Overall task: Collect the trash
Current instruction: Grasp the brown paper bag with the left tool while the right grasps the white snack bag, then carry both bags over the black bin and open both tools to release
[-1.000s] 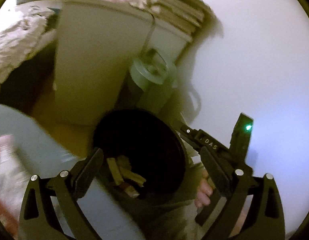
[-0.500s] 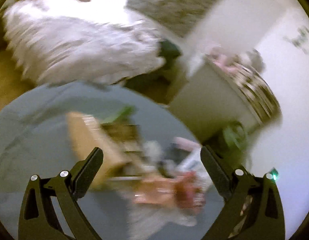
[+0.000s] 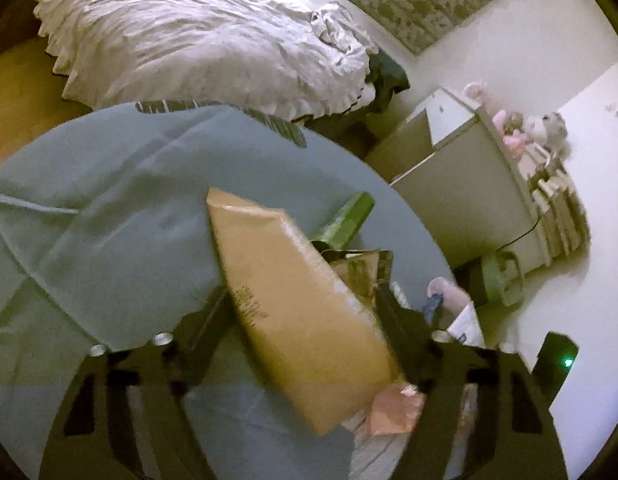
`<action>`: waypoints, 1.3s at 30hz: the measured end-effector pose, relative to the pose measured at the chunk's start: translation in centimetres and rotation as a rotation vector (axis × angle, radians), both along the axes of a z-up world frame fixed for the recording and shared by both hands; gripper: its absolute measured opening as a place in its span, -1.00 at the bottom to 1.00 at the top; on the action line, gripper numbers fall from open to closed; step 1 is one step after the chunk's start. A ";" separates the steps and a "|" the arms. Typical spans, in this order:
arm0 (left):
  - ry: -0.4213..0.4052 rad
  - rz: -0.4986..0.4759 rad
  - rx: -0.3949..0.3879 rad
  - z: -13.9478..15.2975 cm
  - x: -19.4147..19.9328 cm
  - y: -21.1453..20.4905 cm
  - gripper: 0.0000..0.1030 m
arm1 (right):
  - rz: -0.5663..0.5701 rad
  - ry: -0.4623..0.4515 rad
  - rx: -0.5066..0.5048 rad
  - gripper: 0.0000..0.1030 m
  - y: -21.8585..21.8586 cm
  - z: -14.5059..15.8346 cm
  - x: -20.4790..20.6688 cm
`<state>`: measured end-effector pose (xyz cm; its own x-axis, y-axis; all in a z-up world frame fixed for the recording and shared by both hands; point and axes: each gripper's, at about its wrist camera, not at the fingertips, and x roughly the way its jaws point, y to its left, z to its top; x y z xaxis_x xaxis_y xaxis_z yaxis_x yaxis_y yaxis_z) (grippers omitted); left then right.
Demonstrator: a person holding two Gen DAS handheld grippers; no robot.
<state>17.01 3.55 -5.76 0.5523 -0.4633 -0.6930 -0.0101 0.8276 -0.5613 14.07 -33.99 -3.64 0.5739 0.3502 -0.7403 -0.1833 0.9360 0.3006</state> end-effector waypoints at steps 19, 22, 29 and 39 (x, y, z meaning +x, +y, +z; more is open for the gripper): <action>-0.310 0.038 0.002 9.2 -8.1 1.9 -0.19 | -0.054 -0.366 0.155 -0.58 -3.0 7.5 -7.9; -0.333 0.016 -0.003 10.5 -8.5 0.6 -0.19 | -0.094 -0.399 0.198 -0.59 -4.8 7.6 -8.7; -0.358 -0.128 -0.004 11.8 -8.0 -6.5 -0.19 | -0.299 -0.496 0.258 -0.59 -10.8 7.3 -10.6; -0.385 -0.431 -0.025 10.0 -6.7 -23.5 -0.19 | -0.672 -0.570 0.102 -0.59 -19.6 4.9 -13.4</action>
<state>10.34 -19.91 4.26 0.5202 -0.7161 -0.4654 0.5342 0.6980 -0.4769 0.63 -53.63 1.29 0.9539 -0.1446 -0.2631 0.2480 0.8734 0.4191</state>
